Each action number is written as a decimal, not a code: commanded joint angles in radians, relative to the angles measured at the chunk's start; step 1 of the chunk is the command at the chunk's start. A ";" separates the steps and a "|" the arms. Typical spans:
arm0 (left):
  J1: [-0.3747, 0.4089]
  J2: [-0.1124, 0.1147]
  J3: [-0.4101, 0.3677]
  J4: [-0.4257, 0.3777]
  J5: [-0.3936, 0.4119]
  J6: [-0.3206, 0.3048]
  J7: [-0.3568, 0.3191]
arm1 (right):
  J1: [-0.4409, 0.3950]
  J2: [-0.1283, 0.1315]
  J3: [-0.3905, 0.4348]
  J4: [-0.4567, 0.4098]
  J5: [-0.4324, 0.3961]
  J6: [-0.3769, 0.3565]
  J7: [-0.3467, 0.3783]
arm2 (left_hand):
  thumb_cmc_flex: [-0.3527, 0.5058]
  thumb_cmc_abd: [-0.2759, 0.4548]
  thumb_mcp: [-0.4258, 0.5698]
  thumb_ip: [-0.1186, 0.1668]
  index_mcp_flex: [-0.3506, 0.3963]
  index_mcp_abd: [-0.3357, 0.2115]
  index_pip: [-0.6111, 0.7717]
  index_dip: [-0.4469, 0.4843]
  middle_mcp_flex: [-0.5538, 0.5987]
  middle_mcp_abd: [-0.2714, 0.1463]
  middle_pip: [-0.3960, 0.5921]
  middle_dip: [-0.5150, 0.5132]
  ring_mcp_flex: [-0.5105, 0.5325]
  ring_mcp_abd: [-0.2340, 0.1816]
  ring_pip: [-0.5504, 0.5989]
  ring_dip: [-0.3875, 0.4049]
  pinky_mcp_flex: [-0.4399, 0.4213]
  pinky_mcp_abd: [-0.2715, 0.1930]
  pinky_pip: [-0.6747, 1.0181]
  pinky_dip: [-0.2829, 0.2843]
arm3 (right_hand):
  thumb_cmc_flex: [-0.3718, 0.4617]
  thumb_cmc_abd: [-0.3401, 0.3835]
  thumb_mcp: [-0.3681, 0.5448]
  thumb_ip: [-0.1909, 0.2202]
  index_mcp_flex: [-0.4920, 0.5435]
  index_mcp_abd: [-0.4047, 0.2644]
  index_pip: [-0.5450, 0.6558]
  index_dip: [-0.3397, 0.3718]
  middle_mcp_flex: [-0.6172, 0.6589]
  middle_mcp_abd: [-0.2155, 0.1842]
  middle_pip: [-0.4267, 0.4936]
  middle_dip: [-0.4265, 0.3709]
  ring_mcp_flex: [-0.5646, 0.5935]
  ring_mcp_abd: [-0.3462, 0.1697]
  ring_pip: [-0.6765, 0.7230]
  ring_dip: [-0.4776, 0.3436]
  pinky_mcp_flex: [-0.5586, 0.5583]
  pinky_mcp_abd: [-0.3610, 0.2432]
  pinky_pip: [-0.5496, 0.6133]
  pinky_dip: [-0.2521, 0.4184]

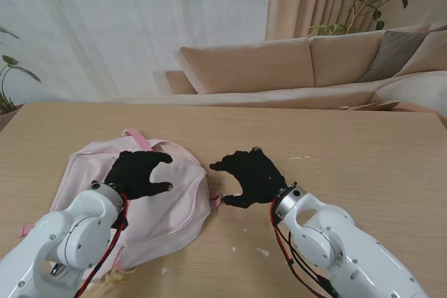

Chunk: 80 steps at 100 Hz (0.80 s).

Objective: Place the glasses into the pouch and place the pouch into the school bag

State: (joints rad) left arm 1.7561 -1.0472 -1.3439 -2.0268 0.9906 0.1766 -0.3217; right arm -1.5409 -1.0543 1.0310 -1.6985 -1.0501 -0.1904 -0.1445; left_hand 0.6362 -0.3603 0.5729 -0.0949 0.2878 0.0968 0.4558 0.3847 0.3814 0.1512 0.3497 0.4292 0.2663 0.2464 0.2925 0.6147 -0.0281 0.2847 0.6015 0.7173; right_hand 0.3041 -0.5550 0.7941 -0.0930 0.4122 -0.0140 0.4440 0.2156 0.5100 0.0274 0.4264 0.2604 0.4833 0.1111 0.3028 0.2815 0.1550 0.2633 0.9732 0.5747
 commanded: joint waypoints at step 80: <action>0.002 0.009 0.088 0.233 -0.029 0.212 -0.003 | -0.017 -0.013 0.009 -0.009 0.006 0.010 -0.007 | -0.015 0.013 0.018 0.024 -0.139 -0.090 -0.129 0.013 -0.120 -0.126 -0.024 -0.016 0.023 0.045 -0.044 -0.035 0.084 0.043 0.034 0.070 | -0.033 0.015 0.050 0.021 -0.016 -0.034 -0.003 0.042 -0.018 -0.014 0.019 0.005 -0.009 -0.006 0.010 0.021 -0.010 0.003 -0.003 0.022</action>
State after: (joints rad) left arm 1.7710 -1.0297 -1.2860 -1.8044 0.9601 0.3891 -0.2863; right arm -1.5453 -1.0663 1.0360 -1.7025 -1.0394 -0.1820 -0.1651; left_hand 0.5969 -0.3466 0.5870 -0.0948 0.1670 0.0386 0.2822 0.3902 0.2272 0.0650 0.2994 0.4035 0.2592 0.2953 0.2233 0.5619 0.0460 0.3329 0.5833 0.7693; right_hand 0.3041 -0.5553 0.8217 -0.0930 0.4121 -0.0354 0.4440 0.2490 0.5100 0.0273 0.4372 0.2620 0.4833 0.1111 0.3031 0.2834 0.1550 0.2633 0.9732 0.5847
